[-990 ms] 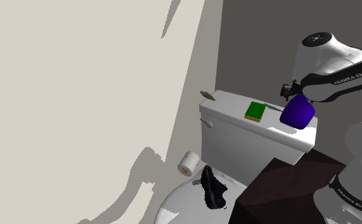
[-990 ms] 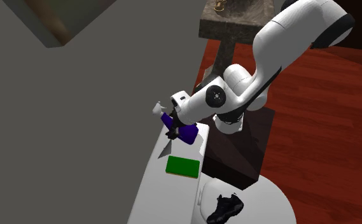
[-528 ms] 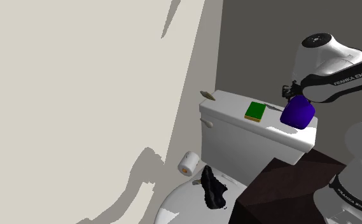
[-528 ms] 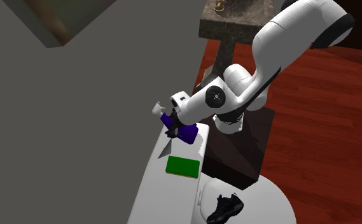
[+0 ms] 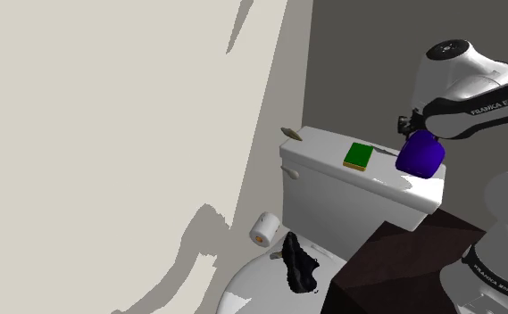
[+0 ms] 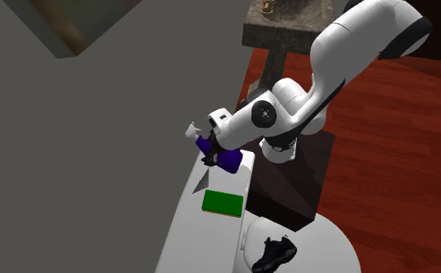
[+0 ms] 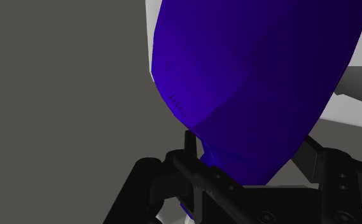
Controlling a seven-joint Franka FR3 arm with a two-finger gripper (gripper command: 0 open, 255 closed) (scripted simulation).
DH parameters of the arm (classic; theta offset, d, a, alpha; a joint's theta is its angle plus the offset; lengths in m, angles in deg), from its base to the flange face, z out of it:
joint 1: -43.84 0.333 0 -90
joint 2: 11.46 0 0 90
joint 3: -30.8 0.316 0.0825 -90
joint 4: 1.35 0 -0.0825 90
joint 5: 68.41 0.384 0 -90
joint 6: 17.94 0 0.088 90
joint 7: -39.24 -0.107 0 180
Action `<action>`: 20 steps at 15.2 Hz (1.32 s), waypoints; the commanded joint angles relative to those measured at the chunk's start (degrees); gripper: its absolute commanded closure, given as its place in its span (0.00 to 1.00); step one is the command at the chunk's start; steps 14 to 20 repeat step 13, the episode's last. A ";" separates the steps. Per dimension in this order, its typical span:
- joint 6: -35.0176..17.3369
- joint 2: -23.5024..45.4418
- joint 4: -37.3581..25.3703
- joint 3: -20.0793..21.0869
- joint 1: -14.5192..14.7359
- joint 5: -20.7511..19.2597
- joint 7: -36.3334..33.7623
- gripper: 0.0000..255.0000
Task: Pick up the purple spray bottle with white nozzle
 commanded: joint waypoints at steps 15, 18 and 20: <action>10.96 -5.27 -6.23 -2.72 2.90 3.54 6.07 1.00; 10.96 -5.27 -6.23 -2.72 2.90 3.54 6.07 1.00; 10.96 -5.27 -6.23 -2.72 2.90 3.54 6.07 1.00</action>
